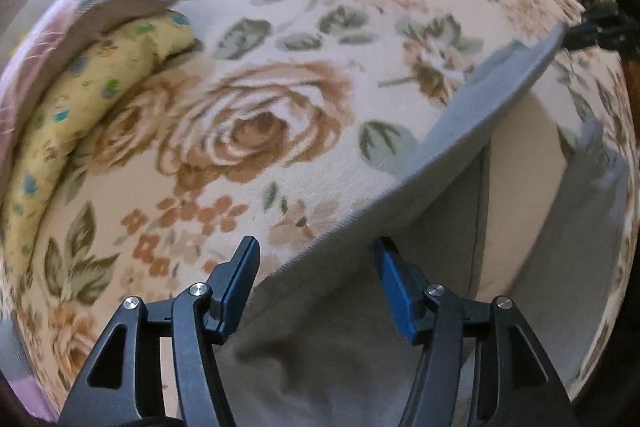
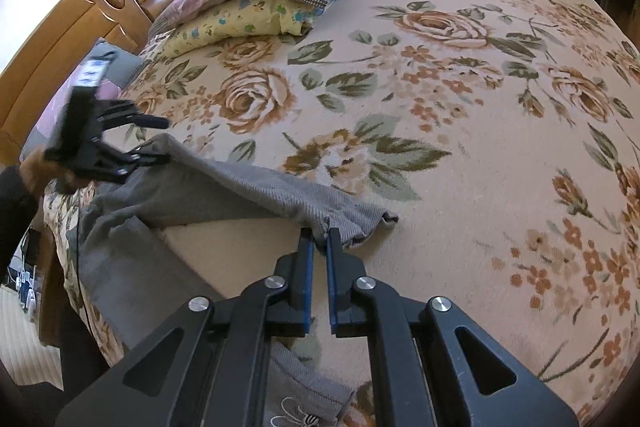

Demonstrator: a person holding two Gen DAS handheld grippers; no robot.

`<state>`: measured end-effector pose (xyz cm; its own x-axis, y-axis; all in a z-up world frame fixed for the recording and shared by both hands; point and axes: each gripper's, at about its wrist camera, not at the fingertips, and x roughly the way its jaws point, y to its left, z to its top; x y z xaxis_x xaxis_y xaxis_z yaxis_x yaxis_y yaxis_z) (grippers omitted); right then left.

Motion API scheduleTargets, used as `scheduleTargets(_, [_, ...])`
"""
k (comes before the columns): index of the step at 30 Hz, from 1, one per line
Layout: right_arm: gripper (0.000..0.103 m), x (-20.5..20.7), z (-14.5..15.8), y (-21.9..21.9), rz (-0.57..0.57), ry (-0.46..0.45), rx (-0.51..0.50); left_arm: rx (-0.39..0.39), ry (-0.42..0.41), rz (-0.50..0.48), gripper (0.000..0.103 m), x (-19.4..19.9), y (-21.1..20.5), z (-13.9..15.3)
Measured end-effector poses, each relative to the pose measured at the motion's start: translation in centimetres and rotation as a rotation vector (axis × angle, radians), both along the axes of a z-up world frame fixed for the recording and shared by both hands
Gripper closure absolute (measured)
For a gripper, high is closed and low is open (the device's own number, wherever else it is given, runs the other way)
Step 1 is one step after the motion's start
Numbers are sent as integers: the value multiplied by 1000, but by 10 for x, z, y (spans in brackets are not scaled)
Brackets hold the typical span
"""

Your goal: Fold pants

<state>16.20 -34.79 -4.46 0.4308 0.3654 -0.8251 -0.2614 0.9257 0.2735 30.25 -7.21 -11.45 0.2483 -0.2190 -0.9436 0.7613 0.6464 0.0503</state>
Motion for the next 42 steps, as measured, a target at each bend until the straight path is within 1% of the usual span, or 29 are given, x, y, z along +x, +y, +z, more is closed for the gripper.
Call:
scheduleTargets(1, [96,-1,1,1,4,0,-2,-13,26,-30,44,-2,0,-2])
scheduleTargets(3, [96,-2,2,1,8,-3,-12,-28,54,-50,75,-6,1,-1])
scheduleTargets(4, [96,-3,2,1,9,-5,-12,-48,90,-50,91,-8,4,-1])
scheduleTargets(6, [96,-4,3,0,5,-8,-5,-77,84,-46,95,-15,10,5])
scheduleTargets(9, [96,-7,4,-3,-5,-16,5,-117,73,-9,98,-26,16,17])
scheduleTargets(13, [96,-16,5,-7,-20,-23,6,-163,51,-7,100,-52,14,38])
scheduleTargets(17, [96,-33,8,-18,-40,-35,28,-205,42,-14,100,-93,7,57])
scheduleTargets(21, [96,-54,8,-25,-47,-36,31,-217,29,-10,100,-125,-2,68])
scheduleTargets(28, [96,-89,-2,-31,-55,-30,44,-226,1,44,100,-163,-9,68])
scheduleTargets(31, [96,-107,1,-30,-54,-51,54,-247,-5,72,100,-176,-6,71])
scheduleTargets(34, [96,-126,7,-23,-31,-78,22,-250,-14,82,100,-192,-5,71])
scheduleTargets(37, [96,-139,1,-15,-11,-62,-32,-237,4,77,100,-211,-9,60])
scheduleTargets(42, [96,-155,-24,-13,-11,5,-82,-204,33,75,100,-230,-16,37])
